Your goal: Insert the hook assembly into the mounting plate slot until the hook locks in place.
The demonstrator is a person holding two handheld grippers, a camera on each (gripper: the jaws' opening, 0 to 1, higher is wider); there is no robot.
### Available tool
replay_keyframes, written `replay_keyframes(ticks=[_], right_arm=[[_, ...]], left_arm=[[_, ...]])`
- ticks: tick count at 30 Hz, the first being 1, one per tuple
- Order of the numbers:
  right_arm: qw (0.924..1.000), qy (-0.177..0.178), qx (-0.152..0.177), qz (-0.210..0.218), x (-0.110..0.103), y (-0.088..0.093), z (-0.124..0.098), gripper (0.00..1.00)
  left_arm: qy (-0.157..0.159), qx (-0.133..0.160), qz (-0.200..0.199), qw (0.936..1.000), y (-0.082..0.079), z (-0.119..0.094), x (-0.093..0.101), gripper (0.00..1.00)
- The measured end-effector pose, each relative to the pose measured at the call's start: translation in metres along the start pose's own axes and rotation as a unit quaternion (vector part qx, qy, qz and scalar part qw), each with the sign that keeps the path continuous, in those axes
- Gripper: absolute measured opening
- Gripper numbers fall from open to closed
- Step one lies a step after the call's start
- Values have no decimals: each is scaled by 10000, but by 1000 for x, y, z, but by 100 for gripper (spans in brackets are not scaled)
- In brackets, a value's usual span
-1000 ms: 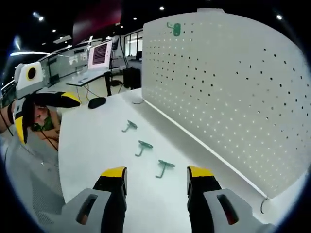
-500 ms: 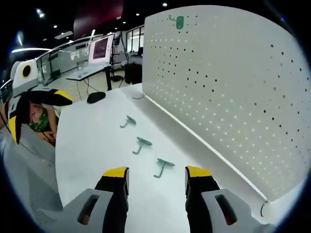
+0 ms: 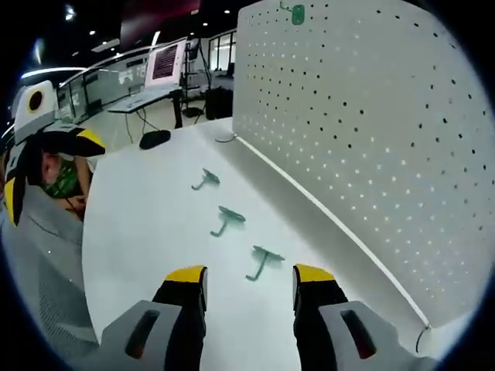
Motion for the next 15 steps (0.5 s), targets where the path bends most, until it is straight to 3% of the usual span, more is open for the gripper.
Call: replay_keyframes(ticks=[15], right_arm=[[9989,-67,-333,-311,13,0,13,43]], left_arm=[[3,-26,-45,10000,6,-2,2,77]])
Point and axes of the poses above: the point that each gripper's makers call its tool centre point, and the gripper's own axes: z roughly forward along the fingers, x roughly to its right, y roughly out of its underside, the point moved 7 cm from there along -z, roughly backward along the fingers, and after that the axes turned 1 degree about z, right-handed, at the moved point
